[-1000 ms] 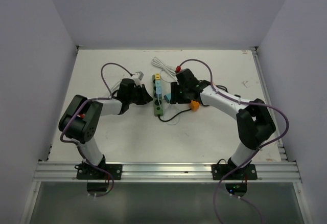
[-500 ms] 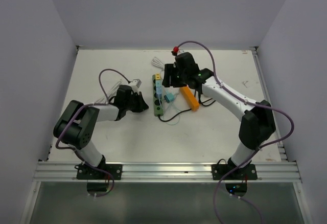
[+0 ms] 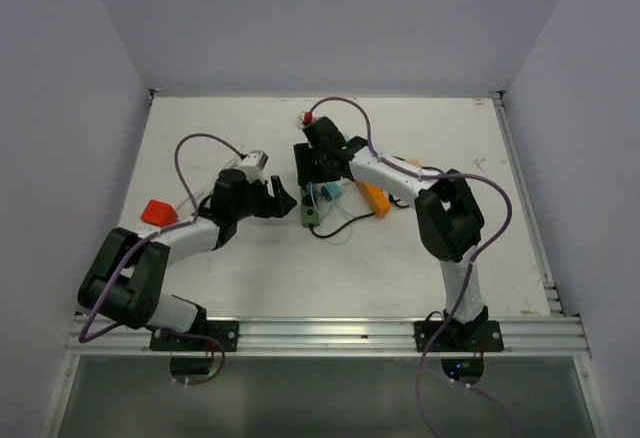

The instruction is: Pull the plug off the socket

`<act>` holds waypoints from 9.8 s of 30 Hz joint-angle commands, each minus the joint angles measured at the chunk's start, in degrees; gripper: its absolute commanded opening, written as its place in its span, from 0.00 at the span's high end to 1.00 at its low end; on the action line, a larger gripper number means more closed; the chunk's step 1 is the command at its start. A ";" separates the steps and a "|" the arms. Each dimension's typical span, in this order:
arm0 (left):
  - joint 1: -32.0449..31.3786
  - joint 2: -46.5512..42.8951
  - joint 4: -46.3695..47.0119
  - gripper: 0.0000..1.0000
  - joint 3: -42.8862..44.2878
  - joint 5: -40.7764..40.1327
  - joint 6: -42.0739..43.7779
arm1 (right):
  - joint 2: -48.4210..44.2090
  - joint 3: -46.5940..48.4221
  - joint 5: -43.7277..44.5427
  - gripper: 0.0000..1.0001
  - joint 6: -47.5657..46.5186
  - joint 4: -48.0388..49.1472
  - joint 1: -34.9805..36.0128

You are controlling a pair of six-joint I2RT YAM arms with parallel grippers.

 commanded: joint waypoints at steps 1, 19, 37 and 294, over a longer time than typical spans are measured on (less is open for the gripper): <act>-0.14 -2.21 3.72 0.26 -1.07 -0.96 0.93 | 1.33 4.44 4.00 0.39 0.52 -2.50 0.18; -1.28 -8.00 9.25 0.00 -6.08 -0.70 -0.03 | -0.58 0.23 0.50 0.83 1.23 1.35 0.27; -2.25 -0.02 8.29 0.00 -3.10 6.33 -1.35 | -16.51 -18.85 -13.84 0.96 10.28 28.26 0.01; -4.53 0.08 0.47 1.00 0.51 -5.18 2.07 | -19.94 -31.95 -19.02 0.15 10.80 38.97 -9.57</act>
